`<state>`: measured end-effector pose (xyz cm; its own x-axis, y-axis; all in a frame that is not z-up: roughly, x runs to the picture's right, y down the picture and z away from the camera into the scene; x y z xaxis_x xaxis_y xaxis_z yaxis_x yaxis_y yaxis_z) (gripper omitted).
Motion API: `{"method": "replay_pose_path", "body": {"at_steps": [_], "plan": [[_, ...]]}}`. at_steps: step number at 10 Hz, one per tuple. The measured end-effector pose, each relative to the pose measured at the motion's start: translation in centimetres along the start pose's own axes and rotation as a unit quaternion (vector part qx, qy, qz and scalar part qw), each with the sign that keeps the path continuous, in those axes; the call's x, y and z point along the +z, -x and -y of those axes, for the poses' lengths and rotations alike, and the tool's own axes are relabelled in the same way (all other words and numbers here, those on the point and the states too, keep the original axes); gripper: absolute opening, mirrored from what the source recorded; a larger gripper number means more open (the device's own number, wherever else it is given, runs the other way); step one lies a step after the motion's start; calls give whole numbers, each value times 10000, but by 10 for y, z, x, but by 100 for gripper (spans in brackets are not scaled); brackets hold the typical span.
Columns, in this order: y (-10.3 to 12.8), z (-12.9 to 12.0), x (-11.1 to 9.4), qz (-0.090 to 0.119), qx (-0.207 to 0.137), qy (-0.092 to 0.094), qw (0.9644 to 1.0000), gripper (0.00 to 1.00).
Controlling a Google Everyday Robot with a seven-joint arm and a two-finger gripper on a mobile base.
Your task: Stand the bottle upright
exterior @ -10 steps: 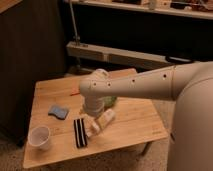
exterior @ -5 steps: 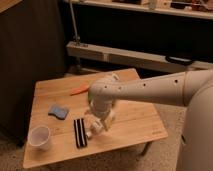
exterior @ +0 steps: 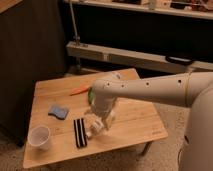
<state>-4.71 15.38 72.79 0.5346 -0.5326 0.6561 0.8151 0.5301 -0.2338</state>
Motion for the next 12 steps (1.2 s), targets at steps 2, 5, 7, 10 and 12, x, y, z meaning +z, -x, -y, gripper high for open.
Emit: {"method": "replay_pose_path", "body": {"at_steps": [2,5,7,10,12], "plan": [[1,1,0,2,-11,0,10000,80],[-1,1,6,9,-36,-43,10000,80],[-11,-2,29,14,5,-102,9999,80],[-23,-2,59,-29,-2,-107,9999,80],[-24,5,67,-79,-124,-41,9999,80]]}}
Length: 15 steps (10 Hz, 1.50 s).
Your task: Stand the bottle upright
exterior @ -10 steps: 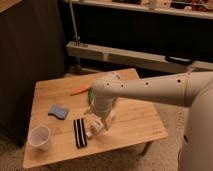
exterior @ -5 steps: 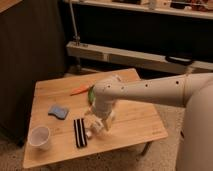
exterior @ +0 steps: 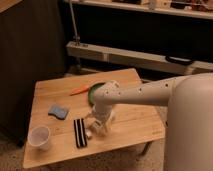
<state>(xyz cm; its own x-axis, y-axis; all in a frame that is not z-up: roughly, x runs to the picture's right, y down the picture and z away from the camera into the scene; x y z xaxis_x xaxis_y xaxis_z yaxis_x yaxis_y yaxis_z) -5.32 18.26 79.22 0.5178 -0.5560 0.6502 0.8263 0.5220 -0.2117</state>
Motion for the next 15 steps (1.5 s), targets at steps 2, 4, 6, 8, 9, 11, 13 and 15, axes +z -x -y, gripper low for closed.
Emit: {"method": "replay_pose_path", "body": {"at_steps": [2,4,6,8,9,11,13,15], "plan": [[2,9,5,-94,-187,121,9997,80],[1,8,9,-58,-248,151,9996,80],[0,10,14,178,-331,115,9992,80],[-4,7,17,587,-299,41,9978,80],[-8,4,18,911,-232,-49,9956,80],[-10,2,20,1093,-152,-73,9939,80],[-9,0,21,1083,-136,-14,9940,80],[-8,-4,23,974,-80,85,9952,80]]}}
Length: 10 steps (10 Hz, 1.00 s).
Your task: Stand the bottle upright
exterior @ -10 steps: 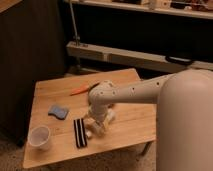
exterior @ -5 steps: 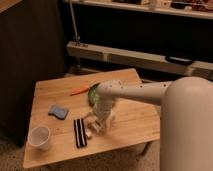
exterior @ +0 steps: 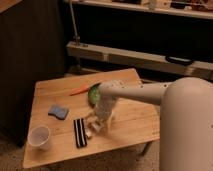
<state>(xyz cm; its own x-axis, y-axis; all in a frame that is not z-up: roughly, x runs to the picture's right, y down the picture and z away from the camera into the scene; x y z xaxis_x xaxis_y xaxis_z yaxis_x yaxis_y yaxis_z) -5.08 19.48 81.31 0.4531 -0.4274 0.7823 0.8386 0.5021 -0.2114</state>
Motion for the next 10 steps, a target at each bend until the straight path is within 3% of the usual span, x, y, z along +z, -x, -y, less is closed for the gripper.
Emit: {"method": "replay_pose_path", "body": {"at_steps": [6,8,10], "plan": [[2,6,7,-155,31,201,9997,80],[2,4,4,-513,142,225,9983,80],[5,4,3,-1075,250,258,9936,80]]}}
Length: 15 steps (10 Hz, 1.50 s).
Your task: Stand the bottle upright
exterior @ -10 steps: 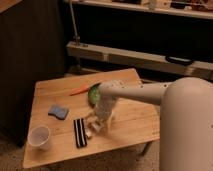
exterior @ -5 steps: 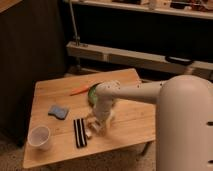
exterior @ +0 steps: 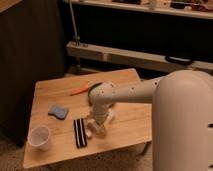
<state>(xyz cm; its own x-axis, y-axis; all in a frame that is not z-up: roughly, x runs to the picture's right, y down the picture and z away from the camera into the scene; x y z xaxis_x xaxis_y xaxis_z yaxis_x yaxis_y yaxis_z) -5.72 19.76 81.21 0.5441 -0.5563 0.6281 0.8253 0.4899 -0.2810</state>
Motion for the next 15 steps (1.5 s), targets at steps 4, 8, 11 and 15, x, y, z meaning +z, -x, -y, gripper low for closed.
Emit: {"method": "replay_pose_path", "body": {"at_steps": [4,8,11,15], "plan": [[-3,-6,9,-670,173,71,9976,80],[-21,-7,10,-1221,99,-16,9925,80],[-29,1,2,-1466,-55,-37,9892,80],[-26,4,5,-1726,-264,60,9846,80]]}}
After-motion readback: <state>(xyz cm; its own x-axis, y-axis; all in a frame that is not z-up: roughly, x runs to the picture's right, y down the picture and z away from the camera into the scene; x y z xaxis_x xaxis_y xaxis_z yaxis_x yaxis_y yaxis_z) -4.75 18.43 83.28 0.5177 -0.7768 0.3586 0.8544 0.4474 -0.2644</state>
